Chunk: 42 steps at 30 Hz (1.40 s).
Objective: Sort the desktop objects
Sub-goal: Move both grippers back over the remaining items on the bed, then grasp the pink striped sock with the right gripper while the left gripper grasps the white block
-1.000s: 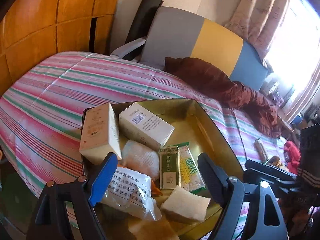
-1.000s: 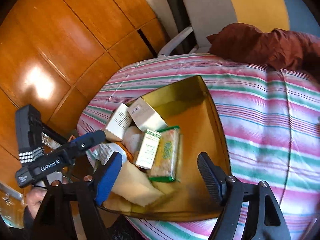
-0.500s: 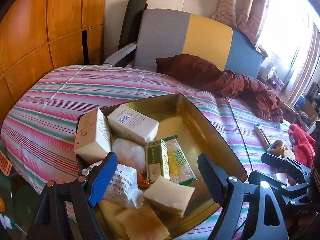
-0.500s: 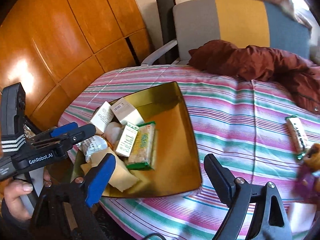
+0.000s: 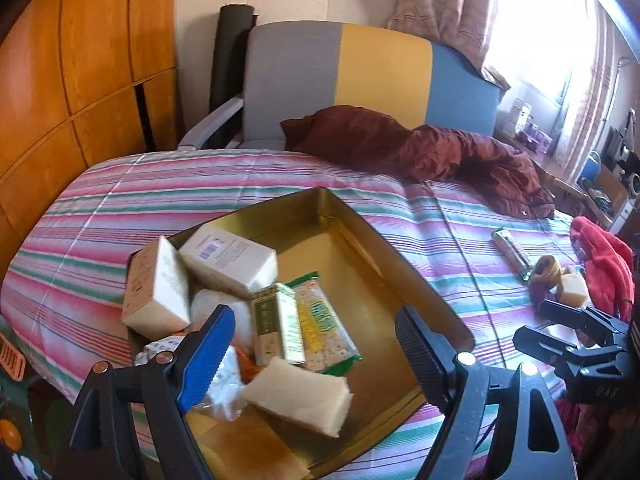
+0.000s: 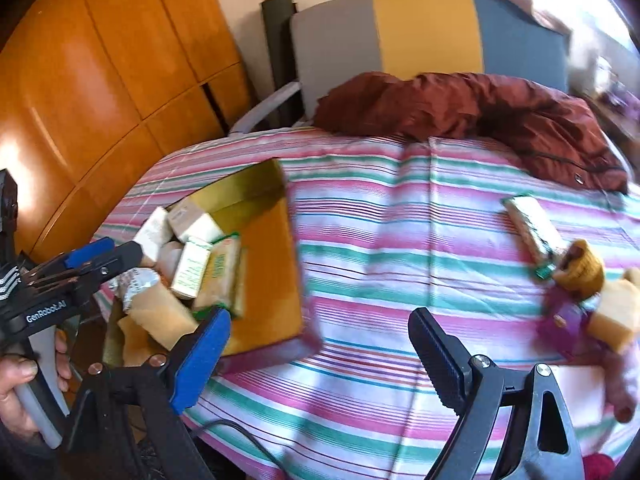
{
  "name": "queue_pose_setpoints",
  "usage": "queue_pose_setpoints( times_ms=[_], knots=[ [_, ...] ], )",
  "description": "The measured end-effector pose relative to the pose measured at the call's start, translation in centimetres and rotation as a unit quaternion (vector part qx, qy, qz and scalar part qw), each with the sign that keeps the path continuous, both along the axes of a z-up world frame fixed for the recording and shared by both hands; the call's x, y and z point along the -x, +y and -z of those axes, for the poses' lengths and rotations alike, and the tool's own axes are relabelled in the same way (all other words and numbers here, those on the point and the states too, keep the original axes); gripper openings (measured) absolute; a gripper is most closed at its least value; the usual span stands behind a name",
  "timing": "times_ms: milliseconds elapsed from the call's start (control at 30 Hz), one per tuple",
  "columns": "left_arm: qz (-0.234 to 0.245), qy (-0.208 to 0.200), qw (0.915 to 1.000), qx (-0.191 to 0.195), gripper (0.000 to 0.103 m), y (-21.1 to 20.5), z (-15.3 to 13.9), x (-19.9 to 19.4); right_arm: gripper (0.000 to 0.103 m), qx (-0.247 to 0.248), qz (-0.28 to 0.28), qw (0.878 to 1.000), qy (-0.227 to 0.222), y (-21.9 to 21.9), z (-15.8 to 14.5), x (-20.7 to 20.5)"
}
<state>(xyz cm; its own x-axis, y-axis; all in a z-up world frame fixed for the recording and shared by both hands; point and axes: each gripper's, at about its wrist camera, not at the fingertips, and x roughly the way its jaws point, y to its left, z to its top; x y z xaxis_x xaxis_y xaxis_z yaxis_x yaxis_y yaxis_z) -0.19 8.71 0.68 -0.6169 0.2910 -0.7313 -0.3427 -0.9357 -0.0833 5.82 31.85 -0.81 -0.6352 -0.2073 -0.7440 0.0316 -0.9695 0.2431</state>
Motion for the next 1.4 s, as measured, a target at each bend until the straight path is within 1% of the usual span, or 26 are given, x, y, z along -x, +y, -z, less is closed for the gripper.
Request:
queue_pose_setpoints(
  times_ms=[67,200,333,533,600,733,800,933,1000,1033,1067,1167,1200,1267,1333,1367,1400],
  knots=[
    [0.016,-0.002,0.9998,-0.009,0.084,0.6,-0.1,-0.1,0.091,-0.002,0.016,1.000,-0.006,1.3,0.2,-0.6],
    [0.038,0.003,0.9992,-0.013,0.084,1.8,-0.3,-0.2,0.091,-0.006,0.049,0.999,-0.022,4.0,0.8,-1.8],
    [0.059,-0.002,0.9981,-0.020,0.083,3.0,-0.1,-0.3,0.091,-0.013,0.085,0.995,-0.039,6.7,1.6,-3.3],
    [0.086,-0.001,0.9963,-0.007,0.083,5.2,0.1,-0.8,0.091,-0.024,0.143,0.988,-0.054,11.5,1.6,-6.2],
    [0.097,0.004,0.9953,-0.001,0.083,6.0,0.1,-0.9,0.091,-0.021,0.169,0.984,-0.059,13.7,1.3,-7.3],
    [0.123,0.009,0.9924,0.007,0.083,7.9,0.0,-1.0,0.091,-0.016,0.229,0.971,-0.070,18.3,0.7,-9.6],
    [0.141,0.010,0.9899,0.008,0.083,9.2,-0.2,-1.0,0.091,-0.010,0.265,0.961,-0.080,20.7,0.5,-10.8],
    [0.185,0.010,0.9826,0.009,0.083,12.2,-0.3,-1.6,0.091,0.010,0.312,0.946,-0.086,24.0,0.5,-12.3],
    [0.220,0.011,0.9752,0.015,0.083,14.2,-0.2,-2.1,0.090,0.010,0.329,0.940,-0.093,25.5,0.7,-12.6],
    [0.246,0.011,0.9691,0.018,0.083,15.4,0.0,-2.4,0.090,0.006,0.331,0.939,-0.095,25.7,0.8,-12.5],
    [0.276,0.006,0.9609,0.020,0.083,16.8,0.3,-2.6,0.089,0.001,0.331,0.938,-0.099,26.2,0.8,-12.4],
    [0.337,0.005,0.9405,0.042,0.083,20.2,1.3,-3.2,0.085,0.001,0.323,0.939,-0.114,27.2,1.5,-11.6],
    [0.350,0.007,0.9354,0.046,0.083,21.2,1.6,-3.4,0.083,0.003,0.318,0.941,-0.117,27.4,1.7,-11.5],
    [0.388,0.005,0.9202,0.049,0.083,23.3,2.0,-3.9,0.081,-0.001,0.301,0.945,-0.131,27.8,2.2,-10.6],
    [0.431,-0.002,0.9014,0.045,0.083,25.3,2.6,-4.8,0.080,-0.015,0.283,0.949,-0.138,27.8,2.3,-9.9],
    [0.449,-0.005,0.8921,0.051,0.083,26.4,3.0,-5.4,0.080,-0.025,0.265,0.953,-0.144,27.8,2.4,-9.3],
    [0.462,-0.005,0.8851,0.058,0.083,27.1,3.3,-5.9,0.080,-0.031,0.252,0.955,-0.152,27.8,2.6,-8.9]
  ],
)
